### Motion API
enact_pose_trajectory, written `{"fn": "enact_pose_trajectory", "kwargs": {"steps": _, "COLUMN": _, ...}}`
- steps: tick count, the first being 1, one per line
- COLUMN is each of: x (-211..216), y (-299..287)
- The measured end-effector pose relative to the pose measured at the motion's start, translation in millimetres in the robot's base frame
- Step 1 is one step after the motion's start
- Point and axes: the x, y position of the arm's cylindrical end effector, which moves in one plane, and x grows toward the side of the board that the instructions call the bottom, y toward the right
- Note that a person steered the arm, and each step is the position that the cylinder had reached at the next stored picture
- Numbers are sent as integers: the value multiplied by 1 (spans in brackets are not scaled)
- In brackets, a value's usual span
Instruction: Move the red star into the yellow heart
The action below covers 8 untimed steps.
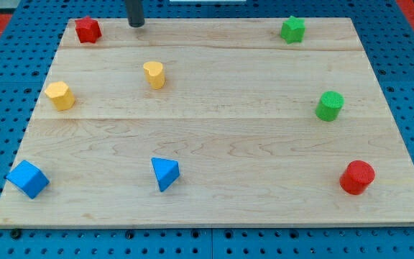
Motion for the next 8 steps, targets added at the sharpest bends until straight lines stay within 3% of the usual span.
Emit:
{"fn": "enact_pose_trajectory", "kwargs": {"steps": 3, "x": 6, "y": -120}}
{"fn": "enact_pose_trajectory", "kwargs": {"steps": 6, "x": 59, "y": -38}}
{"fn": "enact_pose_trajectory", "kwargs": {"steps": 8, "x": 40, "y": -26}}
